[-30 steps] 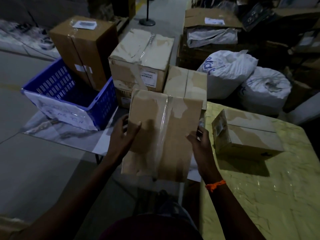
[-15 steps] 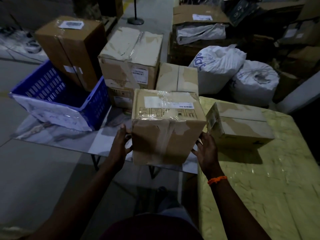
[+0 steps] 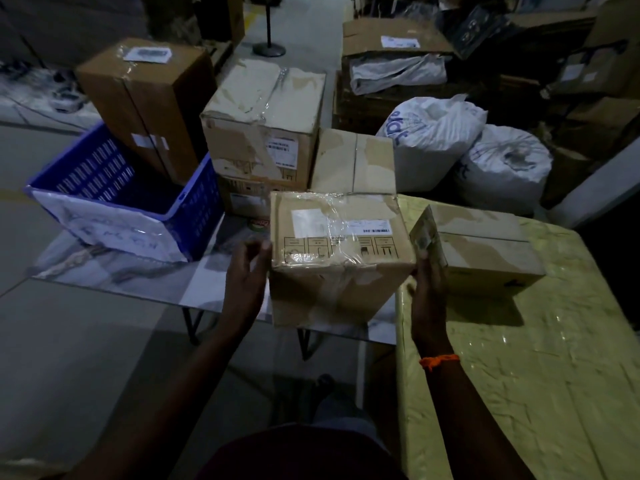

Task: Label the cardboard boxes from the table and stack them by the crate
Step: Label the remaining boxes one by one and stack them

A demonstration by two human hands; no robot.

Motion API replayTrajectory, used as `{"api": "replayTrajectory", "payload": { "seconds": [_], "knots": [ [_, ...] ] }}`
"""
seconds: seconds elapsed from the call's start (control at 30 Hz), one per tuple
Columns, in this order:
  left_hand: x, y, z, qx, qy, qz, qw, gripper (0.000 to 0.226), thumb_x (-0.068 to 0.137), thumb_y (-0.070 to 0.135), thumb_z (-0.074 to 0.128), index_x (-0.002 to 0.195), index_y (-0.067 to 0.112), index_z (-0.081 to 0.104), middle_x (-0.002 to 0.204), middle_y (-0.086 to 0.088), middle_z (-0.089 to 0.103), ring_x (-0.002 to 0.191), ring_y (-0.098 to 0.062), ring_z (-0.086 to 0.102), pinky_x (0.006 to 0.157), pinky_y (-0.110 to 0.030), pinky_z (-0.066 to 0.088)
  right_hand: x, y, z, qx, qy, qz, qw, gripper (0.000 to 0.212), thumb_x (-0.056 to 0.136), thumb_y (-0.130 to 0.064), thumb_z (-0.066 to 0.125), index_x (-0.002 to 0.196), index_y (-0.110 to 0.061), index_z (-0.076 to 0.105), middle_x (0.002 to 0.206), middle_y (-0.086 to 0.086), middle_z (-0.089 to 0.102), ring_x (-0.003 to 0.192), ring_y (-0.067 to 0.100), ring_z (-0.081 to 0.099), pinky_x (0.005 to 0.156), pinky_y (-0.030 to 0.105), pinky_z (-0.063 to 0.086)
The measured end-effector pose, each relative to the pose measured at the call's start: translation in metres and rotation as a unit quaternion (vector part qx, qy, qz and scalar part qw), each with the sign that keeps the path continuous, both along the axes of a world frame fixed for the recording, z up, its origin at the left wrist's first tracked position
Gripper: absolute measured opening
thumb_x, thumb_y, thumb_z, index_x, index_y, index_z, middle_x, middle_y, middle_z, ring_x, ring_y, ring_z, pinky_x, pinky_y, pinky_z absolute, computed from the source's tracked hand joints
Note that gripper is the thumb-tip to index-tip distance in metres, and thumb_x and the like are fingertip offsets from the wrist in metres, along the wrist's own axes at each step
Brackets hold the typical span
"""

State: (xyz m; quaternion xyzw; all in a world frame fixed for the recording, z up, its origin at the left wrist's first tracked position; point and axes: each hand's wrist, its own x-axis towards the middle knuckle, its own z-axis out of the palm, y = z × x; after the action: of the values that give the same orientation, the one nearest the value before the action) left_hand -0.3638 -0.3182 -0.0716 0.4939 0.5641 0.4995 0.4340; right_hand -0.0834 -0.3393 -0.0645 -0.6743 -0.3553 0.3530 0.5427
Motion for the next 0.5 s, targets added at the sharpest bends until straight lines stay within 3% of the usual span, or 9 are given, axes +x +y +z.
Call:
{"api": "replayTrajectory", "payload": {
  "seconds": [0.1,0.17,0.27,0.3,0.37,0.5],
  "knots": [
    [0.004,0.011,0.042,0.180,0.173,-0.032,0.968,0.038,0.100,0.040,0.056,0.128,0.015,0.057,0.129,0.000,0.056,0.117,-0.006,0.056,0.092,-0.015,0.045,-0.004,0.011,0.028,0.132,-0.254,0.014,0.958,0.042,0.094,-0.058,0.064,0.121,-0.024,0.064,0.126,-0.005,0.063,0.120,0.011,0.058,0.102,0.029,0.050],
    [0.011,0.022,0.054,0.237,0.300,-0.086,0.920,0.041,0.100,0.042,0.057,0.131,0.015,0.061,0.136,-0.002,0.054,0.124,-0.010,0.050,0.100,-0.020,0.041,-0.016,0.027,0.041,0.183,-0.359,0.094,0.910,0.034,0.097,-0.035,0.069,0.123,-0.013,0.066,0.132,-0.003,0.060,0.125,0.009,0.052,0.107,0.022,0.044],
    [0.026,0.032,0.050,0.212,0.442,-0.161,0.857,0.051,0.101,0.052,0.043,0.135,0.018,0.060,0.142,-0.004,0.055,0.132,-0.023,0.050,0.110,-0.047,0.039,-0.043,0.045,0.040,0.110,-0.472,0.223,0.846,0.046,0.099,-0.045,0.052,0.130,-0.015,0.066,0.140,0.006,0.062,0.130,0.018,0.054,0.110,0.053,0.042],
    [0.029,0.032,0.047,0.197,0.474,-0.168,0.842,0.054,0.100,0.054,0.037,0.134,0.019,0.061,0.141,-0.004,0.056,0.132,-0.026,0.050,0.113,-0.053,0.035,-0.048,0.048,0.038,0.086,-0.517,0.236,0.818,0.052,0.099,-0.049,0.044,0.131,-0.015,0.065,0.141,0.008,0.061,0.132,0.025,0.055,0.109,0.058,0.041],
    [0.030,0.033,0.044,0.181,0.489,-0.166,0.837,0.058,0.100,0.055,0.028,0.131,0.020,0.063,0.139,-0.003,0.058,0.131,-0.027,0.052,0.114,-0.057,0.030,-0.053,0.050,0.038,0.083,-0.561,0.238,0.788,0.056,0.099,-0.050,0.037,0.129,-0.013,0.067,0.138,0.009,0.063,0.131,0.030,0.056,0.107,0.060,0.042],
    [0.033,0.029,0.045,0.178,0.511,-0.156,0.827,0.053,0.101,0.050,0.030,0.125,0.018,0.065,0.133,-0.004,0.061,0.127,-0.028,0.054,0.111,-0.056,0.033,-0.055,0.048,0.042,0.070,-0.572,0.237,0.782,0.056,0.099,-0.048,0.032,0.126,-0.014,0.067,0.136,0.008,0.063,0.129,0.029,0.055,0.108,0.058,0.041]
  ]
}}
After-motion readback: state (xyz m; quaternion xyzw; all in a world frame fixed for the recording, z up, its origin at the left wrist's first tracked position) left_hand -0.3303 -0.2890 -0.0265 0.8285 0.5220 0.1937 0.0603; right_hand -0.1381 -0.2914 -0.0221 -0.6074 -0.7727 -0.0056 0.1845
